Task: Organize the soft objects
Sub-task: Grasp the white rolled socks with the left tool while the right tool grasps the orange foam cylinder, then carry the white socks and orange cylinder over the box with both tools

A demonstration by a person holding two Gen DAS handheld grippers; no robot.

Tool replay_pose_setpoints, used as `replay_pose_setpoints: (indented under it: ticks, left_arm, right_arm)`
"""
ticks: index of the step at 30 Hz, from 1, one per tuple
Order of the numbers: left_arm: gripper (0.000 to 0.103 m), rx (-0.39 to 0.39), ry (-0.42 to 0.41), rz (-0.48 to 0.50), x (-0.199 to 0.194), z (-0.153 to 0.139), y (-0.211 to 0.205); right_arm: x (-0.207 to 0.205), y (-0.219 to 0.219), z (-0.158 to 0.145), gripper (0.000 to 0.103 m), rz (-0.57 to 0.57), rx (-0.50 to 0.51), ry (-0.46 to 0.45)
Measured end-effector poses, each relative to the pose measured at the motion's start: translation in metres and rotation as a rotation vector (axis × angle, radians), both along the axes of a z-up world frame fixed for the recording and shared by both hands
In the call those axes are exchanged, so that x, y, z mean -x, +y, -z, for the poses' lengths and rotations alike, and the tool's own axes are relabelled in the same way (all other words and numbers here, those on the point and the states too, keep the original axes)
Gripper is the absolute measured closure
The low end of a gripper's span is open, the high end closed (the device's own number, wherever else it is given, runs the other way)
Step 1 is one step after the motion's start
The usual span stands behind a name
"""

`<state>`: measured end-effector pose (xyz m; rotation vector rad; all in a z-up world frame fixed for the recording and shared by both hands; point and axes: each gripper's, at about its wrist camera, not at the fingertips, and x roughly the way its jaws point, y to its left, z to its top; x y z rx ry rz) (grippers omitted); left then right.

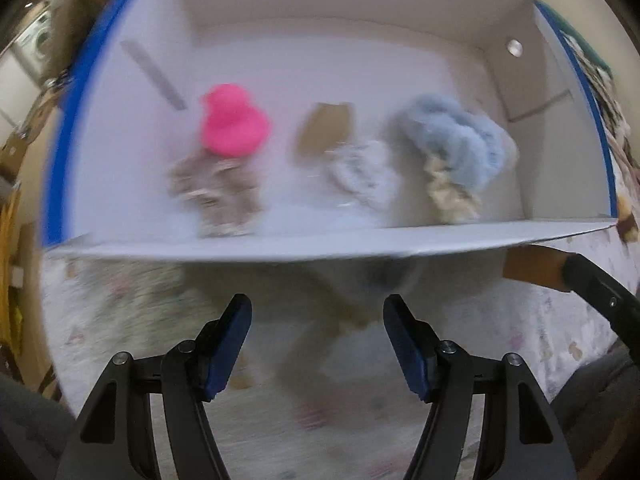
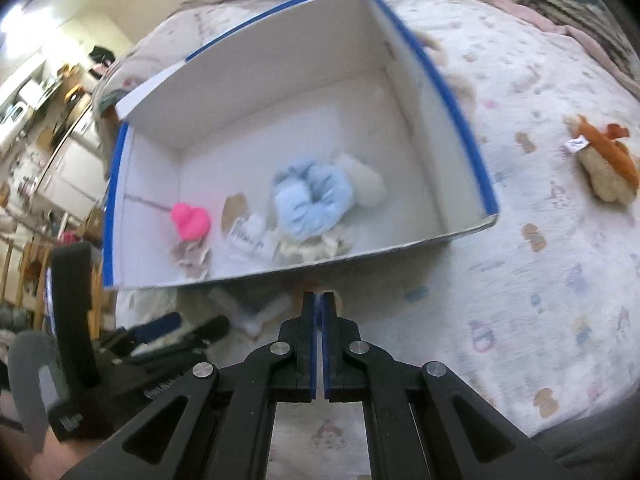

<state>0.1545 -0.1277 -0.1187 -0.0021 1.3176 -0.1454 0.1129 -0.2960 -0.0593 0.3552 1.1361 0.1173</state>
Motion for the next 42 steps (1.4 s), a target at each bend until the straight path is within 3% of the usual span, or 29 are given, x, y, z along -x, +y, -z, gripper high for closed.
replay_pose_setpoints:
  ticks: [11, 12, 13, 15, 19, 25, 29, 33, 38, 41, 42]
  left_arm:
    - [0.038, -0.046, 0.052, 0.078, -0.017, 0.039, -0.033]
    - [0.044, -0.035, 0.037, 0.076, -0.017, 0.037, -0.031]
    - [0.059, -0.029, 0.029, 0.076, -0.014, 0.037, -0.028]
    - [0.070, -0.019, 0.036, 0.081, -0.013, 0.037, -0.024]
    - [0.076, 0.037, 0.051, 0.072, -0.008, 0.033, -0.014]
    - [0.077, 0.063, 0.047, 0.000, 0.010, 0.014, 0.015]
    - [0.077, 0.087, 0.075, -0.083, 0.028, 0.004, 0.047]
    - [0.077, 0.038, 0.009, -0.119, 0.044, -0.014, 0.065]
    - [0.077, 0.053, -0.056, -0.159, 0.061, -0.043, 0.085]
    - [0.077, 0.038, -0.120, -0.148, 0.066, -0.064, 0.080]
    - [0.077, 0.036, -0.131, -0.144, 0.050, -0.074, 0.073]
  right_arm:
    - [-0.002, -0.006, 0.006, 0.099, 0.011, -0.026, 0.012]
    - [-0.002, -0.006, 0.006, 0.099, 0.012, -0.033, 0.013]
    - [-0.002, -0.007, 0.007, 0.099, 0.013, -0.041, 0.015]
    - [-0.002, -0.007, 0.008, 0.099, 0.017, -0.046, 0.019]
    - [-0.004, -0.006, 0.008, 0.099, 0.018, -0.051, 0.019]
    - [-0.003, -0.005, 0.007, 0.099, 0.010, -0.070, 0.021]
    - [0.000, -0.003, 0.004, 0.099, -0.012, -0.173, 0.009]
    - [0.004, 0.008, -0.009, 0.099, -0.064, -0.216, -0.046]
    - [0.008, 0.027, -0.031, 0.099, -0.164, -0.280, -0.142]
    - [0.010, 0.033, -0.045, 0.099, -0.200, -0.301, -0.210]
    - [0.010, 0.033, -0.049, 0.099, -0.205, -0.305, -0.229]
